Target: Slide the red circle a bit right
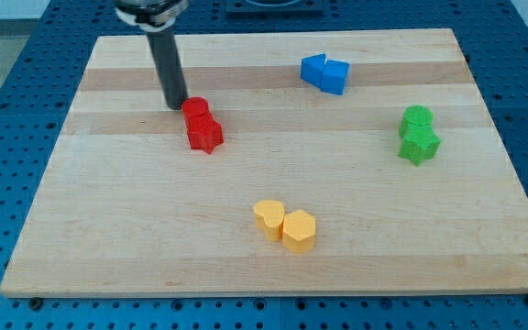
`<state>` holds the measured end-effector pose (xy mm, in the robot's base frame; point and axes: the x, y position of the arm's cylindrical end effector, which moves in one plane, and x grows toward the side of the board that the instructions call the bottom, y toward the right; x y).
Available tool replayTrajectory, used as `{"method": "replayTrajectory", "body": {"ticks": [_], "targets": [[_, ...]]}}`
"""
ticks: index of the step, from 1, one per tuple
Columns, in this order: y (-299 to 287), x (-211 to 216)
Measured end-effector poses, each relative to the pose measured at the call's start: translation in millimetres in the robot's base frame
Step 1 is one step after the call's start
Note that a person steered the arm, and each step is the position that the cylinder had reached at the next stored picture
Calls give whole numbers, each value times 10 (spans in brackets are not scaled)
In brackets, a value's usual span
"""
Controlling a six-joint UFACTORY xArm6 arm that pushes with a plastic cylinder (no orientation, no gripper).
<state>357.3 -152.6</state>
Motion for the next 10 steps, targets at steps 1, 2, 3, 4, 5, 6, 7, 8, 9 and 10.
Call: {"method": "replayTrajectory", "body": {"ticks": [1,2,3,4,5,6,7,8,9,10], "targets": [[-154,185],[-162,294],[-120,318],[-97,318],[-30,318],[92,318],[135,315],[144,305],[144,231],[144,208]]}}
